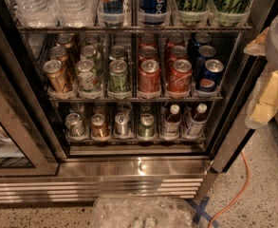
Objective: Pick coke can from middle shelf of fridge
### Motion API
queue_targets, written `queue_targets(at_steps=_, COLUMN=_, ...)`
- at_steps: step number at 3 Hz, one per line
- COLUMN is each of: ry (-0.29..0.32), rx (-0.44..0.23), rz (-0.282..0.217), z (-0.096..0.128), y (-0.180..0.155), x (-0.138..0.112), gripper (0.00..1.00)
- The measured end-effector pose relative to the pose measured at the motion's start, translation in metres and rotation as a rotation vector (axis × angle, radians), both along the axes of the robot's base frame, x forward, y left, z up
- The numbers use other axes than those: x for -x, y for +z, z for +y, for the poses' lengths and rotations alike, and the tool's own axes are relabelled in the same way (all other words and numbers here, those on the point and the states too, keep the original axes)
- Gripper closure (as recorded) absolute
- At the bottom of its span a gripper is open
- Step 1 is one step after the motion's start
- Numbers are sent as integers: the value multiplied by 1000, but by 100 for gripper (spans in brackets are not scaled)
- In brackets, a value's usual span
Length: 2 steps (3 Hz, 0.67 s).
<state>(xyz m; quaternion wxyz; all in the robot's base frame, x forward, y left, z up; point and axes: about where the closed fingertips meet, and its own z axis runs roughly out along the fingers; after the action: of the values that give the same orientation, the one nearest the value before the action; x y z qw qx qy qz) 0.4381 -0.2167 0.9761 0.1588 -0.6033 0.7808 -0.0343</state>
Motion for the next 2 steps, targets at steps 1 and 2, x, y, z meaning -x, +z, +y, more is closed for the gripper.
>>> queue_targets(at_steps=1, ry=0, rx=0, rz=0, z=0, y=0, x=0, gripper=0)
queue_targets(at_steps=2, ry=-47, rx=-71, rz=-7, z=11, y=-13, x=-1, gripper=0)
